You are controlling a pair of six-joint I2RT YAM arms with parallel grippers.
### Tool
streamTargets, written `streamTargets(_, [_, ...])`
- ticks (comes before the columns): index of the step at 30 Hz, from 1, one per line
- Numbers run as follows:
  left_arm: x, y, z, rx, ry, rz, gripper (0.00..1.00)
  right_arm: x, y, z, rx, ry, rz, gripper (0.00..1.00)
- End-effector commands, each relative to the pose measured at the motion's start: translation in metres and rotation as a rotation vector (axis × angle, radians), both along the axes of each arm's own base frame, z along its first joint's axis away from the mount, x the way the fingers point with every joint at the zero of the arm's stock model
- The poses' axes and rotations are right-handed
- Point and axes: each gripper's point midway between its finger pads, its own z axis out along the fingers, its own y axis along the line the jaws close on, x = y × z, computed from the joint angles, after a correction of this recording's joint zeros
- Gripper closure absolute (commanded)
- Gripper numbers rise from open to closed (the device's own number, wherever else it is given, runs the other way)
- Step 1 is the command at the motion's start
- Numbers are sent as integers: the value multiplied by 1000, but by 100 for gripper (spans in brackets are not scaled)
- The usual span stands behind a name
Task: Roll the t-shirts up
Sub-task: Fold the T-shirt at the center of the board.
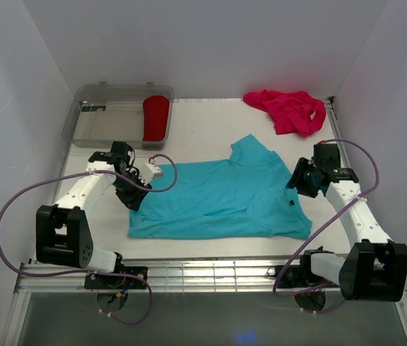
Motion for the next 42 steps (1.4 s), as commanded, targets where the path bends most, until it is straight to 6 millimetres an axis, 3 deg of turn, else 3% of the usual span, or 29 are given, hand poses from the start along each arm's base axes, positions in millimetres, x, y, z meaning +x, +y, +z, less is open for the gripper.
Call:
streamTargets(1, [-17, -13, -16, -73, 95, 38, 55, 15, 20, -7, 20, -66, 112, 48])
streamTargets(5, [-33, -12, -33, -65, 173, 63, 57, 15, 28, -30, 34, -3, 134, 50])
streamTargets(9, [-45, -11, -43, -62, 216, 65, 54, 16, 26, -36, 9, 3, 138, 50])
streamTargets(14, [-31, -4, -59, -11, 178, 129, 53, 23, 25, -44, -10, 3, 153, 46])
streamTargets(17, [-20, -3, -56, -1, 128, 139, 52, 25, 28, -51, 4, 30, 176, 43])
streamTargets(23, [-28, 6, -63, 42, 142, 139, 52, 27, 30, -56, 13, 38, 179, 43])
streamTargets(30, [0, 11, -42, 71, 36, 153, 51, 26, 31, -56, 15, 34, 180, 43])
streamTargets(36, [-21, 8, -60, 58, 145, 140, 50, 21, 31, -61, 18, 43, 182, 43])
streamTargets(42, [-34, -2, -54, -1, 202, 110, 53, 20, 30, -61, 12, 40, 177, 43])
